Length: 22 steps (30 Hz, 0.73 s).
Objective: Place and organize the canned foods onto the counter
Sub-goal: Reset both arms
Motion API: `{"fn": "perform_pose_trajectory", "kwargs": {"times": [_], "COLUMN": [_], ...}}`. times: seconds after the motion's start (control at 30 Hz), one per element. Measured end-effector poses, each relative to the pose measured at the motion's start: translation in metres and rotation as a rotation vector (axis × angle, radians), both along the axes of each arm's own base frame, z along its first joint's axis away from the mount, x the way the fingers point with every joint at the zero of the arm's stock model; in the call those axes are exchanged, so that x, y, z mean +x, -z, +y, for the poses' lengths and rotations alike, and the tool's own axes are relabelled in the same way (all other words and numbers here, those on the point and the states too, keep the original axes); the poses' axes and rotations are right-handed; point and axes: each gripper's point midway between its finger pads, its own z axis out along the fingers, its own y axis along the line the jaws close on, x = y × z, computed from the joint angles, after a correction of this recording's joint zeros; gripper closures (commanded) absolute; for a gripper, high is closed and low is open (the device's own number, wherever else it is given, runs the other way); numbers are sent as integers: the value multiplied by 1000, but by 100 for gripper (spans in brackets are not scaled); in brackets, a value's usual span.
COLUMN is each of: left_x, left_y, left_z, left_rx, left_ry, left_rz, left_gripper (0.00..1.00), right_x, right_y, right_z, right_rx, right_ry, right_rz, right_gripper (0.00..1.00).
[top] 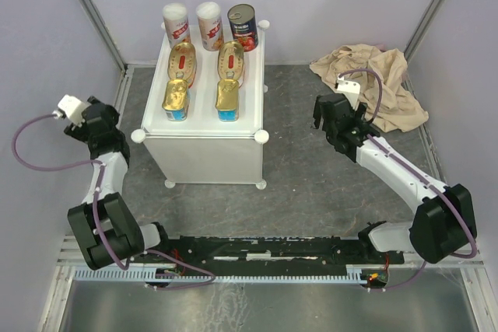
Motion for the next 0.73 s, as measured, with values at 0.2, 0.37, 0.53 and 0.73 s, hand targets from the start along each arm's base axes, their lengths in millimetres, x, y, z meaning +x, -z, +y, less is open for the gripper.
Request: {"fn": "perform_pose_trajectory", "kwargs": {"times": [0.2,0.37,0.53,0.73], "left_x": [-12,0,-1,-2], "left_y": [66,66,70,82], "left_z": [16,2,-12,-31], "left_rx": [-101,-73,18,75], "left_ry": [22,140,220,282], "left_rz": [-42,-118,-119,-67], "left_gripper": [20,22,22,23], "right_x": [8,12,12,7], "right_y": [3,8,9,21], "right_z": [-2,-2,-2,-5], "right_rx": [17,27,30,14], "right_ry": [16,16,19,17], "right_rz": [-9,-4,-7,19], "right_gripper": [0,0,0,0]}}
